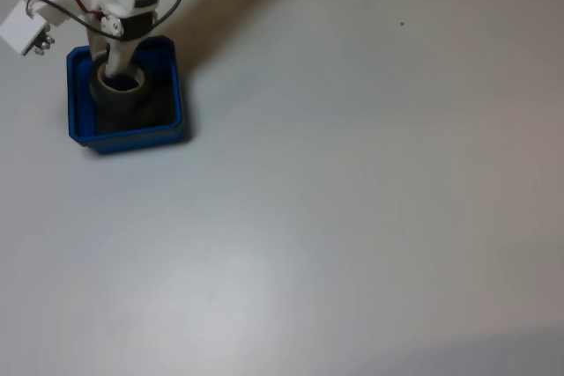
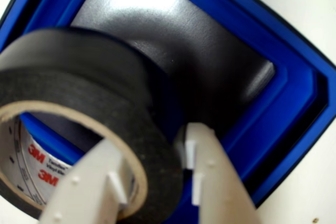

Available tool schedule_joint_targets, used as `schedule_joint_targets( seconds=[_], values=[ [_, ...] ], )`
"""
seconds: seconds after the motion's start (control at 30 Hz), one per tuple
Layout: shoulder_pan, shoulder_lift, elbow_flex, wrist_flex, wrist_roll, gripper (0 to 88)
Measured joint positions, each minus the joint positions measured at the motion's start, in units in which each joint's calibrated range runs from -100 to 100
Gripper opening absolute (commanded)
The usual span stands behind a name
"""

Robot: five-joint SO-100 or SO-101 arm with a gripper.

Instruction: Pick the black tape roll and drop it in the blue box

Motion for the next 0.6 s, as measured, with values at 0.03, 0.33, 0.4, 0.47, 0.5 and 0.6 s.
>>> schedule_joint_targets(
  seconds=[0.03, 0.33, 0.4, 0.47, 0.5, 0.6],
  values=[
    [0.0, 0.25, 0.0, -0.16, 0.0, 0.3],
    [0.0, 2.79, 0.0, -1.07, 0.0, 0.3],
    [0.0, 2.88, 0.0, -1.07, 0.0, 0.3],
    [0.1, 2.88, 0.0, -1.15, 0.0, 0.3],
    [0.2, 2.88, 0.0, -1.15, 0.0, 0.3],
    [0.79, 2.88, 0.0, -1.15, 0.0, 0.3]
  ],
)
